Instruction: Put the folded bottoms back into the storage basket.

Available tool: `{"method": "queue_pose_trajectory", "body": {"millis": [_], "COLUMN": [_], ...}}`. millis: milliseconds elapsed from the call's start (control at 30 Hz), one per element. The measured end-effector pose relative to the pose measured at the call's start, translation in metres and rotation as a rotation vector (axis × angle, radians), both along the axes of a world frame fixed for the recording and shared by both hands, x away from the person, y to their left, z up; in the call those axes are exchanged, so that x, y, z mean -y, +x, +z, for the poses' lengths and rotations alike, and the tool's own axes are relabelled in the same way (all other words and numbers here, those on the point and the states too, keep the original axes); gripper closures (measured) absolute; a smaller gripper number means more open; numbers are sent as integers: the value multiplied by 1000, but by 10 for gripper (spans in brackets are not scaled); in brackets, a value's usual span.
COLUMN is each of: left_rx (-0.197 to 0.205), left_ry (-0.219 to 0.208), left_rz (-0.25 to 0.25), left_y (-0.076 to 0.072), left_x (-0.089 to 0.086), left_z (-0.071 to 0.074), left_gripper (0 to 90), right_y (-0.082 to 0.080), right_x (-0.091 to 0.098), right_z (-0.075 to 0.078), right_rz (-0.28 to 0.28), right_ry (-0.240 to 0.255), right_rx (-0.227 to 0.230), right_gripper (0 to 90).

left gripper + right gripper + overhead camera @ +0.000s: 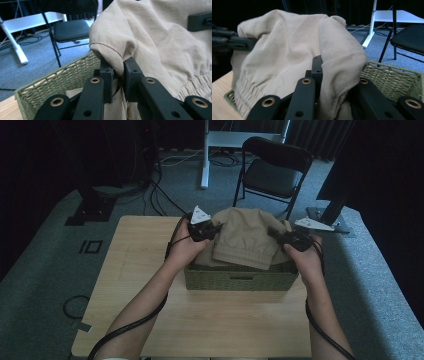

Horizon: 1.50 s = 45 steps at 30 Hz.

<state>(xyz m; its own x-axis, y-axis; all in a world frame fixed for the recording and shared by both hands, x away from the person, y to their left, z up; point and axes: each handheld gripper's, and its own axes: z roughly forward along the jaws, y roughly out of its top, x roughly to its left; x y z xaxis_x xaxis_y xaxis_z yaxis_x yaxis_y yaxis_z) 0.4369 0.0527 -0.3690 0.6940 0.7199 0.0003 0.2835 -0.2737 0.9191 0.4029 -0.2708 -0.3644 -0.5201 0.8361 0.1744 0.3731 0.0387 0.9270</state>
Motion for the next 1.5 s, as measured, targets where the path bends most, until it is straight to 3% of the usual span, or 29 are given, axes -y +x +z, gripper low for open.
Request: {"method": "queue_pose_trajectory", "body": {"millis": [100, 367, 667, 833, 1000, 1167, 1267, 1333, 1400, 1467, 1500], "left_rx": [1, -53, -95, -124, -167, -202, -223, -228, -218, -193, -185], "left_ry": [-4, -20, 34, 52, 78, 110, 137, 150, 167, 192, 199], "left_rz": [30, 58, 82, 99, 115, 127, 126, 135, 146, 176, 181], "left_y": [10, 25, 36, 40, 44, 49, 52, 54, 55, 56, 57], "left_x": [2, 7, 14, 16, 19, 23, 27, 29, 31, 32, 32], "left_z": [-13, -41, -65, -79, -95, -106, -113, -118, -122, -125, -126], "left_gripper": [811, 811, 821, 859, 855, 859, 812, 728, 600, 509, 504], "right_y": [15, 42, 60, 68, 76, 82, 87, 90, 93, 94, 95], "right_x": [-2, 1, -3, -8, -7, -8, -7, -6, -6, -6, -6], "right_z": [-12, -44, -76, -95, -112, -115, -120, -123, -125, -127, -128], "right_rz": [-4, -35, -82, -109, -114, -120, -133, -143, -158, -147, -149], "right_ry": [-6, -31, -115, -172, -143, -152, -167, -193, -231, -222, -224], "right_rx": [-8, -52, -88, -134, -195, -247, -297, -335, -327, -341, -343], "right_gripper": [789, 789, 786, 788, 786, 776, 738, 686, 585, 493, 452]}}
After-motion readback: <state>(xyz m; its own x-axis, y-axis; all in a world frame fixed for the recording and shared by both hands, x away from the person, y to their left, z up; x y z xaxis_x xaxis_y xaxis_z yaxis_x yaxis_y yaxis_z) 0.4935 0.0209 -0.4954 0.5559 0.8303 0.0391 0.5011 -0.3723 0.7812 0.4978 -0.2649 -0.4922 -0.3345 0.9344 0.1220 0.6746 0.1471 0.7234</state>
